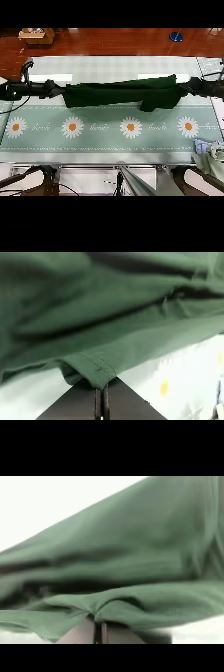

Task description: Fold the shirts.

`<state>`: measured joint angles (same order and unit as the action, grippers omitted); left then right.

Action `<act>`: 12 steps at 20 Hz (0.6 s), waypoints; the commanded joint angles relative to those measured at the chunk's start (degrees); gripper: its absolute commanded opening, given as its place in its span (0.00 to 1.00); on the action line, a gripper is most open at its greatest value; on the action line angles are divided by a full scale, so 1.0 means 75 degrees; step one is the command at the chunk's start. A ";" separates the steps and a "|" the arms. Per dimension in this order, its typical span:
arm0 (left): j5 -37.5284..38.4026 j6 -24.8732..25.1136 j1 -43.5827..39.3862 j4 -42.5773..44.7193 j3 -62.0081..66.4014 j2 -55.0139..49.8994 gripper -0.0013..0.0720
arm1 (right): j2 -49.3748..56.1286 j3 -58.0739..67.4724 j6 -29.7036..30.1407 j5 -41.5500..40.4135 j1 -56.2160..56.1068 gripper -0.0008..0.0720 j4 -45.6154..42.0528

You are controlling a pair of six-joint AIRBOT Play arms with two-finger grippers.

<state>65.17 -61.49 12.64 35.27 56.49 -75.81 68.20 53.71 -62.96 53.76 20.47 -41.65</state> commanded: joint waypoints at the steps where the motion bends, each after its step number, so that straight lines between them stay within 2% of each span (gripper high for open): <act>1: -0.0291 -0.0242 -0.0166 -0.0108 0.0691 -0.0845 0.05 | 0.0973 0.0495 0.0038 -0.1719 -0.0822 0.05 0.0143; 5: -0.0291 -0.0239 -0.0166 -0.0108 0.1227 -0.1746 0.05 | 0.2302 0.1754 -0.0055 -0.2518 -0.1265 0.05 0.0105; 8: -0.0294 -0.0239 -0.0166 -0.0105 0.1568 -0.2267 0.05 | 0.3098 0.2463 -0.0393 -0.2634 -0.1276 0.05 0.0105; 12: -0.0297 -0.0239 -0.0166 -0.0105 0.1749 -0.2798 0.05 | 0.3754 0.2716 -0.0434 -0.2783 -0.1282 0.05 0.0117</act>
<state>62.98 -63.22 11.42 34.41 68.36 -93.80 92.53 72.10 -65.49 34.72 11.14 -40.71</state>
